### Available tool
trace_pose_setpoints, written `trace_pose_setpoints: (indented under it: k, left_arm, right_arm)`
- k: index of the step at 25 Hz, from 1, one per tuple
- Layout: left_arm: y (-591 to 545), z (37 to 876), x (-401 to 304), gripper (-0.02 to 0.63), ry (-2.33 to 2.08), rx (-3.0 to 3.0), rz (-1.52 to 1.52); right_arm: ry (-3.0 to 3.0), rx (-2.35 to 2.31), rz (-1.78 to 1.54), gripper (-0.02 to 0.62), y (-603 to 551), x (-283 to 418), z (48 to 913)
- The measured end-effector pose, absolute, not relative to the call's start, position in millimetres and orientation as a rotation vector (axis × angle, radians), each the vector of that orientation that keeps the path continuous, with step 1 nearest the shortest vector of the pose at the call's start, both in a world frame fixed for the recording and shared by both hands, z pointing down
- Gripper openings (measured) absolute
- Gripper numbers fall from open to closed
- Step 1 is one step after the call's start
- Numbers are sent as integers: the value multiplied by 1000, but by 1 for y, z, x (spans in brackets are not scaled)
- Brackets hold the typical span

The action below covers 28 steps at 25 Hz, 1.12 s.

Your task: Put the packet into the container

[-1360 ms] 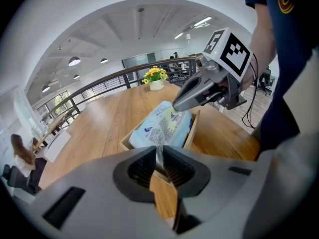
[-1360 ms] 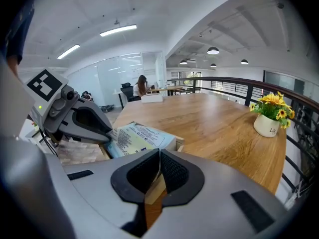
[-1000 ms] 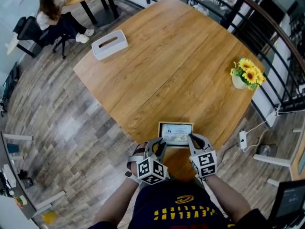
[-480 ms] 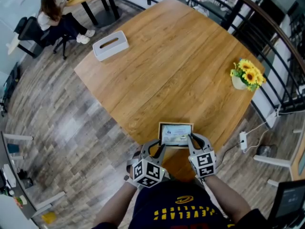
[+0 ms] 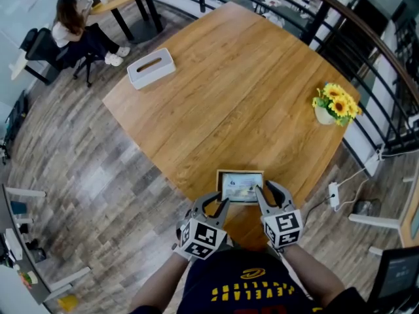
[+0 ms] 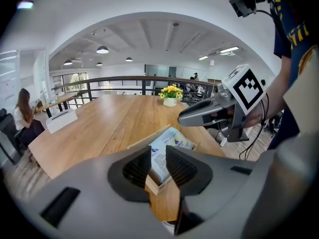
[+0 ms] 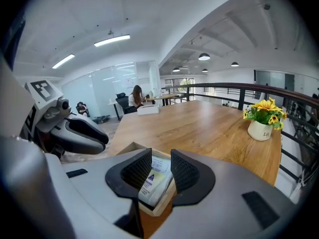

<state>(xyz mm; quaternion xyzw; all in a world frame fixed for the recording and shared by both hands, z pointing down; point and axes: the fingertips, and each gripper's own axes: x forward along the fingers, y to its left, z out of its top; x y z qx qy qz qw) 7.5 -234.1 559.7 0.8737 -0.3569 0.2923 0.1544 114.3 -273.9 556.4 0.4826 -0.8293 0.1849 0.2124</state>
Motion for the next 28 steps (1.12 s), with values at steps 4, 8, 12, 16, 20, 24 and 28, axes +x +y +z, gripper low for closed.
trace_pose_setpoints:
  k: [4, 8, 12, 16, 20, 24, 28]
  left_arm:
    - [-233, 541, 13, 78, -1023, 2489, 715]
    - [-233, 517, 15, 77, -1034, 2441, 556]
    - [-231, 492, 17, 78, -1015, 2392, 387]
    - [-227, 471, 22, 78, -1007, 2380, 298]
    - [-225, 448, 28, 77, -988, 2388, 207]
    - [-221, 420, 34, 77, -954, 2424, 119]
    - [-220, 403, 38, 0, -947, 2468, 83]
  right_arm:
    - [-2357, 1377, 573, 107, -275, 114, 534]
    - [-2423, 1385, 631, 107, -271, 113, 514]
    - [-2471, 1400, 683, 107, -266, 115, 493]
    - [-2510, 1394, 714, 106, -258, 114, 476]
    - [-2555, 1385, 727, 84, -252, 110, 458]
    - [-2616, 1410, 740, 11, -248, 111, 430]
    - [-2673, 1377, 718, 11, -243, 108, 411]
